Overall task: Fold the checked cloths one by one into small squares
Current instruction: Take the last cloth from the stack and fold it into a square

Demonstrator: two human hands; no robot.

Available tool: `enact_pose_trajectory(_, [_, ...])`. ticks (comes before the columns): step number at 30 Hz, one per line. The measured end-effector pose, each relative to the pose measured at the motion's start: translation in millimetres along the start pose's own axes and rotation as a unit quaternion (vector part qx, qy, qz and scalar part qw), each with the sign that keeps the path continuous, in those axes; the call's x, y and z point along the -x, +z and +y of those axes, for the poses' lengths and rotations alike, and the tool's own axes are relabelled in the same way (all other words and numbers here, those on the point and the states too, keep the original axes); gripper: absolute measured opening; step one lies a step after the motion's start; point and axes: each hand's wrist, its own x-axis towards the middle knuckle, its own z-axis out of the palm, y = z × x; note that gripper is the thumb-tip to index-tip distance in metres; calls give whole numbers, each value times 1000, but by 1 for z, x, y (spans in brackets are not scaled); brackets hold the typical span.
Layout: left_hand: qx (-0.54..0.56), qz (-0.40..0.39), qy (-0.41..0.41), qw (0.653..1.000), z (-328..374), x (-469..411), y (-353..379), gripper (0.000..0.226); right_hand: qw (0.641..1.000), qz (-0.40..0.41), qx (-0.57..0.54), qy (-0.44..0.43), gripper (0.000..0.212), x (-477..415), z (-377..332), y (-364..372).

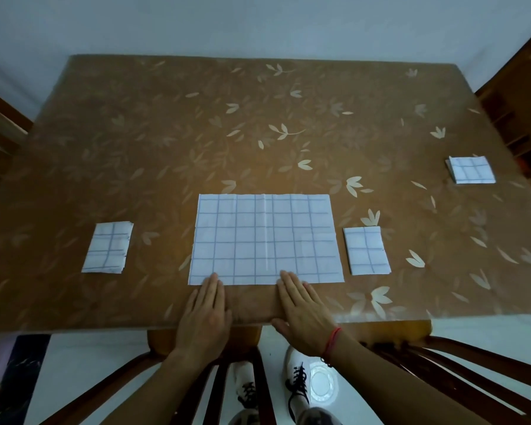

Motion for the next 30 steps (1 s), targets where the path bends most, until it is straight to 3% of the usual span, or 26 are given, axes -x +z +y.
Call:
enact_pose_trajectory(4, [-5,2,-48,999,-14,5,1,70,996,10,14,89,81,21,25,1])
enact_pose_trajectory(6, [-3,6,-61,998,-18,6,1,72,992,-6,-12,128,91,31,35,-3])
enact_pose_trajectory(13, [-1,3,-76,997,-18,8,-2,70,983,-36,-37,175,103,37,44,-14])
enact_pose_trajectory(18, [-8,-5,-91,996,-22,13,-2,72,984,-18,-50,170,70,34,36,-25])
enact_pose_trajectory(24, [-6,-26,-97,995,-36,26,-2,67,979,20,-99,179,56,29,32,-34])
enact_pose_trajectory(30, [41,36,-44,998,-15,11,-7,62,930,69,-235,273,50,5,40,-52])
